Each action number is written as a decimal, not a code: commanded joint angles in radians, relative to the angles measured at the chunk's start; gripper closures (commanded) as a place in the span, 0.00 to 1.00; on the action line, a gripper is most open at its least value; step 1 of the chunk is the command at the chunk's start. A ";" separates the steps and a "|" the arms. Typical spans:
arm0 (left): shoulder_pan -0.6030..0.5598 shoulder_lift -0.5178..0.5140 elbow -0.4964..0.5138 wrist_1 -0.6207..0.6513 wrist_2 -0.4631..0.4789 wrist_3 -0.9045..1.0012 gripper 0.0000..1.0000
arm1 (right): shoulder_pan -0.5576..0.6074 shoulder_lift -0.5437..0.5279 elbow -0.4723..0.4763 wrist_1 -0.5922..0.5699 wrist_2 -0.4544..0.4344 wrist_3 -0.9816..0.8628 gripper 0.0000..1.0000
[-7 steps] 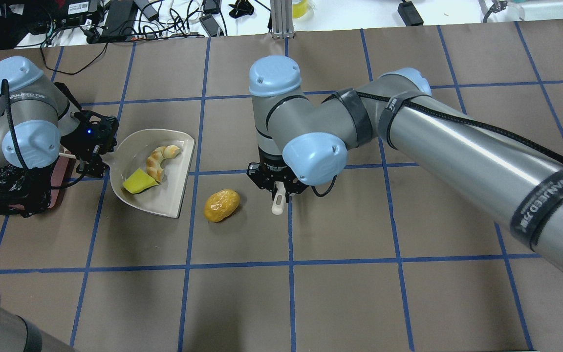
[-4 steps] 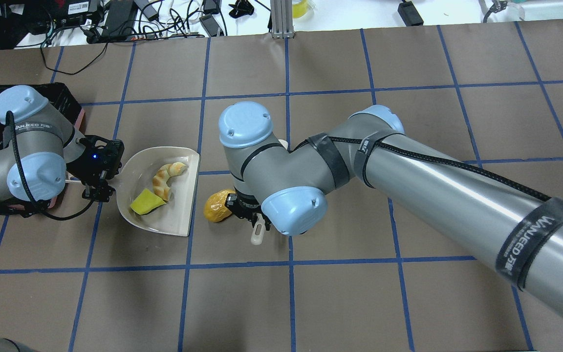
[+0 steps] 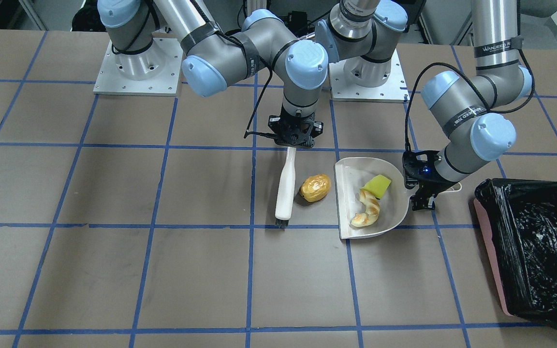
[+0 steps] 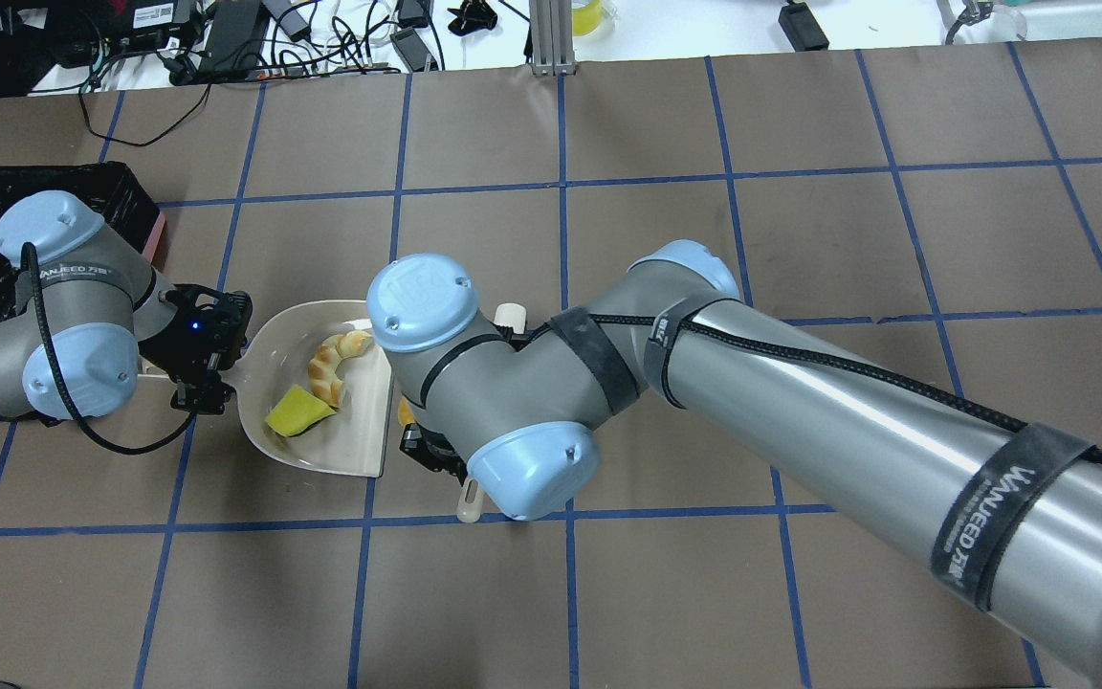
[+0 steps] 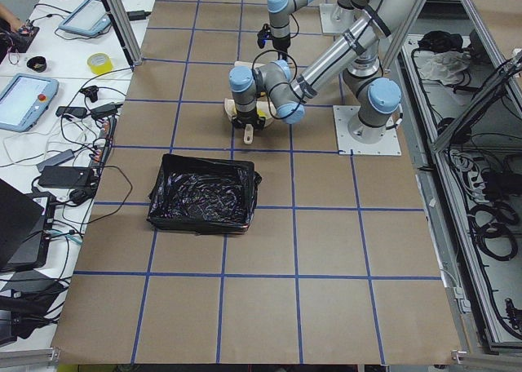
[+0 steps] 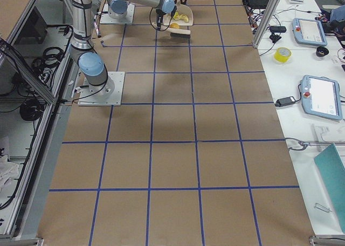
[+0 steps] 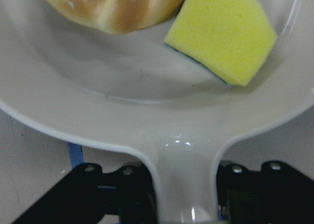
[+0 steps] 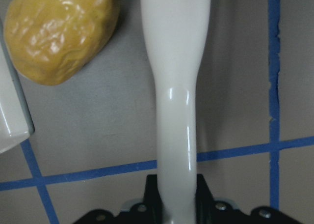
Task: Sweep and dump trash into bin
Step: 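Sweep the yellow bun into the dustpan with the right gripper's brush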
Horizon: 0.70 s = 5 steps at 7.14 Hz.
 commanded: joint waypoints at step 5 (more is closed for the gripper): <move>-0.004 0.006 -0.005 0.000 0.000 -0.019 1.00 | 0.098 0.186 -0.220 -0.088 0.043 0.188 1.00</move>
